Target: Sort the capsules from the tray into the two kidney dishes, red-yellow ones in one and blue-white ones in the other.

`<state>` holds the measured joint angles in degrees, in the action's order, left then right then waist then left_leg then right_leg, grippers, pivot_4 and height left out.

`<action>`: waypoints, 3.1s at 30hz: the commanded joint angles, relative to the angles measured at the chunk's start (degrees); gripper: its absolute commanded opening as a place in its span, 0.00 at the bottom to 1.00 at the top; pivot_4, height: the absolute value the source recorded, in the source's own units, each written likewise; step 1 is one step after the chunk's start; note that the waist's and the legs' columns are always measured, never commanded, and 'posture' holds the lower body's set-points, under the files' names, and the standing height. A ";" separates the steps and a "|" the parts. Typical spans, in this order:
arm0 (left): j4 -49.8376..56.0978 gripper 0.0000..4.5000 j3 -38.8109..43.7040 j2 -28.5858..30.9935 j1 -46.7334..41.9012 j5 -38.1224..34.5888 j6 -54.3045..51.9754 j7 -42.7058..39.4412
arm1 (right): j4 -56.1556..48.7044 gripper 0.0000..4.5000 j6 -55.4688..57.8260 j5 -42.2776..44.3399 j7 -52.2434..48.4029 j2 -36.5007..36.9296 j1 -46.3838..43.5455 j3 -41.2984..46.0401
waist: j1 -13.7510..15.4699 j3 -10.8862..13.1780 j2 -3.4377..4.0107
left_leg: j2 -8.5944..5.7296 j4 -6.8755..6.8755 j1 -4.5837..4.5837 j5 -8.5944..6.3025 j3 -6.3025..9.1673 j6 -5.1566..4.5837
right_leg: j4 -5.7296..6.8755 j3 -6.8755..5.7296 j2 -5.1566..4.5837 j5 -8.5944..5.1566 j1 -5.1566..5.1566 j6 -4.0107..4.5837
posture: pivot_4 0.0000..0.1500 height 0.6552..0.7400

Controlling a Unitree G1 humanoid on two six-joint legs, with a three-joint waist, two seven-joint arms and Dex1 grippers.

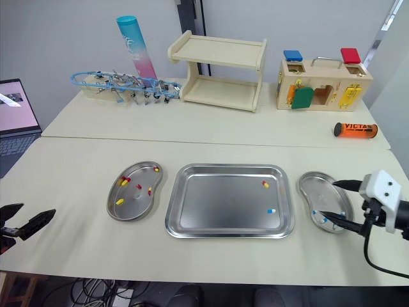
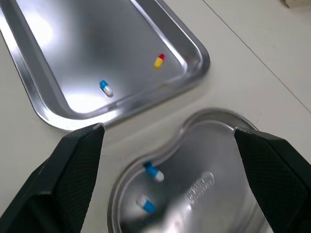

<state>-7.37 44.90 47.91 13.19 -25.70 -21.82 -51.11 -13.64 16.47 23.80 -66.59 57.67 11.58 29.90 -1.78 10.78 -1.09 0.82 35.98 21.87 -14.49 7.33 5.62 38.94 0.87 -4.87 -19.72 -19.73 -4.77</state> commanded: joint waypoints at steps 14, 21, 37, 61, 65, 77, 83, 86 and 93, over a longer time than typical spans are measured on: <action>2.83 0.99 1.82 -0.22 -0.02 -6.56 -5.62 -1.46 | 10.29 1.00 -8.77 -3.89 -1.48 -0.25 6.25 6.15 | -0.13 0.00 0.00 | 0.01 0.00 -0.04 0.00 -0.07 0.00 | 0.00 0.06 0.00 0.00 0.02 0.00 | 1.00 1.00; 6.73 0.99 4.21 -0.04 -1.72 -17.57 -19.76 0.37 | 10.78 1.00 -9.04 -4.16 -1.32 -0.29 5.43 4.95 | -0.13 0.00 0.00 | 0.01 0.00 -0.06 0.00 -0.06 0.00 | 0.00 0.05 0.00 0.00 0.04 0.00 | 1.00 1.00; 7.77 0.99 6.54 0.68 -7.42 -29.94 -34.08 5.72 | 7.58 1.00 -8.22 -4.07 0.58 -2.70 6.74 4.27 | -0.11 0.00 0.01 | 0.01 0.00 -0.07 0.00 -0.07 0.01 | 0.00 0.07 0.00 0.00 0.05 0.00 | 1.00 1.00; -1.93 0.99 7.70 5.08 -3.04 -10.01 -4.43 0.36 | 12.06 1.00 -10.28 -5.05 -0.95 -0.79 4.03 2.65 | -0.16 0.00 0.01 | 0.01 -0.02 -0.07 0.00 -0.15 0.01 | -0.04 0.11 -0.01 0.00 0.02 0.00 | 1.00 1.00; -6.07 0.99 9.28 4.82 -3.84 -8.02 1.95 1.29 | 12.35 1.00 -10.58 -5.12 -1.18 -0.50 3.51 2.29 | -0.11 0.00 0.01 | 0.01 -0.01 -0.07 0.00 -0.13 0.01 | -0.03 0.10 -0.01 0.00 0.03 0.00 | 1.00 1.00; -4.97 0.99 6.65 4.76 0.77 -8.32 4.87 -7.14 | 11.75 1.00 -10.87 -5.13 -1.09 -0.18 2.27 1.61 | -0.15 0.00 0.01 | 0.02 -0.02 -0.07 0.00 -0.13 0.01 | -0.01 0.09 -0.01 0.00 0.03 0.00 | 1.00 1.00; 16.01 0.99 -0.47 0.14 5.84 -12.89 0.53 -10.04 | 9.28 1.00 -7.56 -4.39 -0.67 1.62 0.88 1.51 | -0.09 -0.01 0.02 | 0.02 -0.01 -0.06 0.00 -0.17 0.01 | -0.01 0.12 -0.04 0.00 0.05 0.00 | 1.00 1.00; 24.59 0.99 -4.84 -1.17 5.63 -15.77 -2.21 -9.79 | 5.74 1.00 -2.07 -3.35 1.88 2.59 -3.06 -0.68 | -0.09 -0.01 0.02 | 0.03 0.01 -0.08 0.00 -0.14 0.01 | 0.01 0.10 -0.04 0.00 0.07 0.00 | 1.00 1.00; 33.45 0.99 -11.71 -2.13 3.17 -18.87 -4.78 -9.06 | -2.23 1.00 5.22 -0.89 1.55 4.40 -9.75 -5.80 | -0.07 -0.01 0.05 | 0.03 0.02 -0.06 0.00 -0.14 0.01 | -0.03 0.09 -0.02 0.00 0.06 0.00 | 1.00 1.00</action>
<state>23.52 33.96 45.75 16.87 -42.93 -26.18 -60.33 -12.59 20.61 21.03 -64.78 60.85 3.05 24.42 -1.85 10.76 -1.04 0.85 36.00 21.81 -14.49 7.19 5.63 38.92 0.96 -4.89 -19.72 -19.67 -4.76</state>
